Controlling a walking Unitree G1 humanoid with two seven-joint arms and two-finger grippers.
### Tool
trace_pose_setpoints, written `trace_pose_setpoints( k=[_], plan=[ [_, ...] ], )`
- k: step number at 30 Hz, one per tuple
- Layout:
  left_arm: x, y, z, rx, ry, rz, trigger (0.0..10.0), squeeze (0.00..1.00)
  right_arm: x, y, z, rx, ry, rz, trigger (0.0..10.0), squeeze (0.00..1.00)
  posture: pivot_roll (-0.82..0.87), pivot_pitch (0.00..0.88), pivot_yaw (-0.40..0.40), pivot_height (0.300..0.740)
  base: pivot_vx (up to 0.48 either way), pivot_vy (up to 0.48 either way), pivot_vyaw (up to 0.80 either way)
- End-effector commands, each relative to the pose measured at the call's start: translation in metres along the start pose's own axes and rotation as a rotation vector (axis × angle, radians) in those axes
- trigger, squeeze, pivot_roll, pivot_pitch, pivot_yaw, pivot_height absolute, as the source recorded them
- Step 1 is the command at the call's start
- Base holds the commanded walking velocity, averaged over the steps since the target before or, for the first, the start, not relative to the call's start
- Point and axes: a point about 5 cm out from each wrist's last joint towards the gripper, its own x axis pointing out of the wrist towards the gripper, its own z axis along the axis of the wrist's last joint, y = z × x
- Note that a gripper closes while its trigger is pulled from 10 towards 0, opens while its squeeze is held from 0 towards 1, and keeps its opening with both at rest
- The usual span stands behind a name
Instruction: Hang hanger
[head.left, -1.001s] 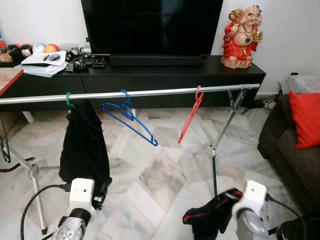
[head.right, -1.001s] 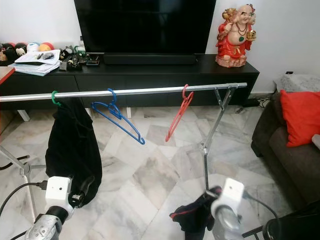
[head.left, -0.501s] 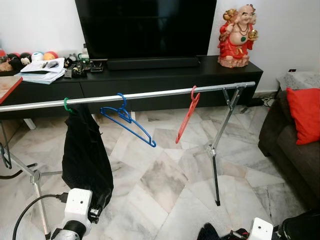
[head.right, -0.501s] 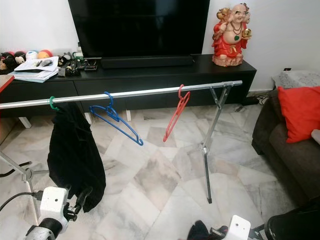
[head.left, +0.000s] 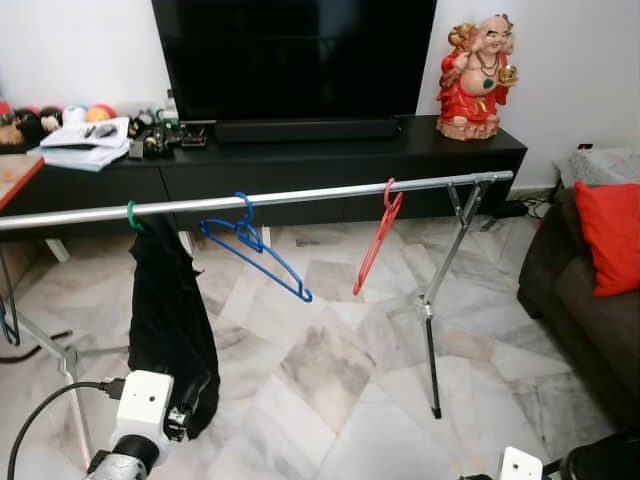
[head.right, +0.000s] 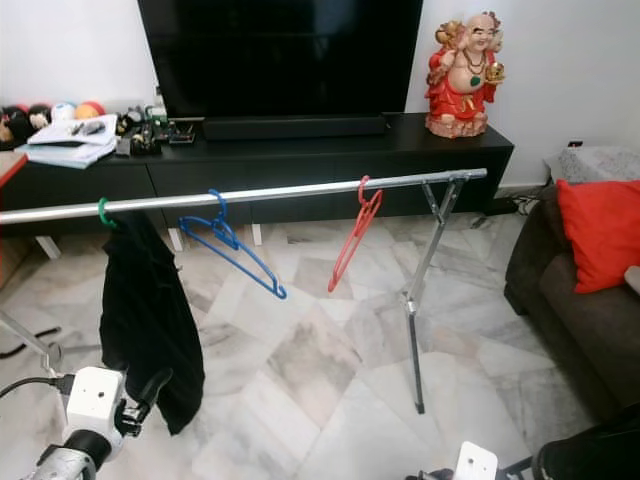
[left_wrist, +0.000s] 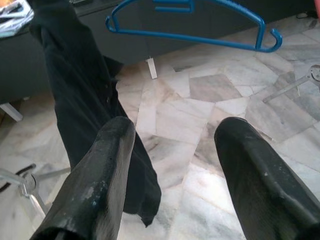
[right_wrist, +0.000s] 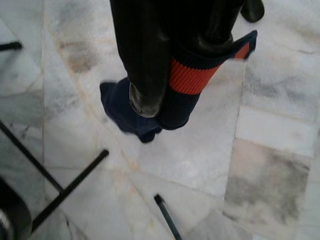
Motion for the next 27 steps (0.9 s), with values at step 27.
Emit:
trace_pose_setpoints(
  k=[27],
  plan=[
    [0.004, -0.014, 0.002, -0.046, 0.002, 0.005, 10.0, 0.0, 0.004, -0.001, 0.042, 0.025, -0.183, 0.013, 10.0, 0.0, 0.21, 0.0, 0.013, 0.74, 0.308, 0.0, 0.0]
  ],
)
